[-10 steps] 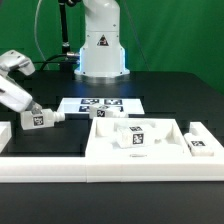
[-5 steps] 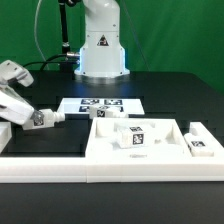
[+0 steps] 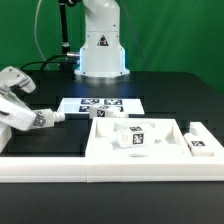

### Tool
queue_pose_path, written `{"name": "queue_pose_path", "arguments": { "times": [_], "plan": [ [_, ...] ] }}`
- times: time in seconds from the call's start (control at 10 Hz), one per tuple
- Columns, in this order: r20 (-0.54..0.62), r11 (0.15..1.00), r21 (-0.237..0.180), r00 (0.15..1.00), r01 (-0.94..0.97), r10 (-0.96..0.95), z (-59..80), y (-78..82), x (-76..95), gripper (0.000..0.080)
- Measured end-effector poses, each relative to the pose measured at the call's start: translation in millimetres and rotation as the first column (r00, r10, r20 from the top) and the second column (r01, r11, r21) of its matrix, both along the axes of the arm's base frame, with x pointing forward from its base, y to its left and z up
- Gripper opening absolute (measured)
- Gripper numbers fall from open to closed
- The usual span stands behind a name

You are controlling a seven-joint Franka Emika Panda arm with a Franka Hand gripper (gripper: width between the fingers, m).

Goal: Assemble one leg

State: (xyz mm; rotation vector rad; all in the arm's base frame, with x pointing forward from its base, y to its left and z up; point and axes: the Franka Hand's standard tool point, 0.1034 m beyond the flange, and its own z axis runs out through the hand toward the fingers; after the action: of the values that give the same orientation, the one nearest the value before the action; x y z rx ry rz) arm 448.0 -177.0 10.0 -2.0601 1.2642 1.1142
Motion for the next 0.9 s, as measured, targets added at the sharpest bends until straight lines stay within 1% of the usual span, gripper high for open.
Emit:
{"name": "queue_pose_path", "arguments": {
  "times": [0.1, 0.2, 0.3, 0.4, 0.5, 0.6, 0.7, 0.8, 0.9],
  "plan": [
    [0.001, 1.0, -0.001, 1.0, 0.0, 0.0, -1.4, -1.7, -0.4, 0.0649],
    [0.0, 1.0, 0.0, 1.0, -0.002, 0.002, -2.2, -1.2, -0.7, 0.0527],
    [0.0, 1.0, -0.001, 1.0, -0.002, 0.002, -2.5, -0.8, -0.7, 0.0527],
    [0.0, 1.0, 0.0, 1.0, -0.003, 0.003, -2.7, -0.5, -0.6, 0.0388],
    [0.0, 1.0, 0.0, 1.0, -0.003, 0.003, -2.8, -0.5, -0.6, 0.0286],
    [0.001, 1.0, 0.0, 1.0, -0.004, 0.004, -2.0, -0.2, 0.1, 0.0286],
    [0.011, 1.0, -0.001, 1.0, -0.016, 0.016, 4.6, 4.2, 4.4, 0.0286],
    [0.026, 0.999, -0.002, 0.999, -0.035, 0.035, 18.4, 16.0, 10.7, 0.0286],
    [0.036, 0.999, -0.006, 0.998, -0.051, 0.051, 37.4, 35.6, 16.7, 0.0286]
  ]
}}
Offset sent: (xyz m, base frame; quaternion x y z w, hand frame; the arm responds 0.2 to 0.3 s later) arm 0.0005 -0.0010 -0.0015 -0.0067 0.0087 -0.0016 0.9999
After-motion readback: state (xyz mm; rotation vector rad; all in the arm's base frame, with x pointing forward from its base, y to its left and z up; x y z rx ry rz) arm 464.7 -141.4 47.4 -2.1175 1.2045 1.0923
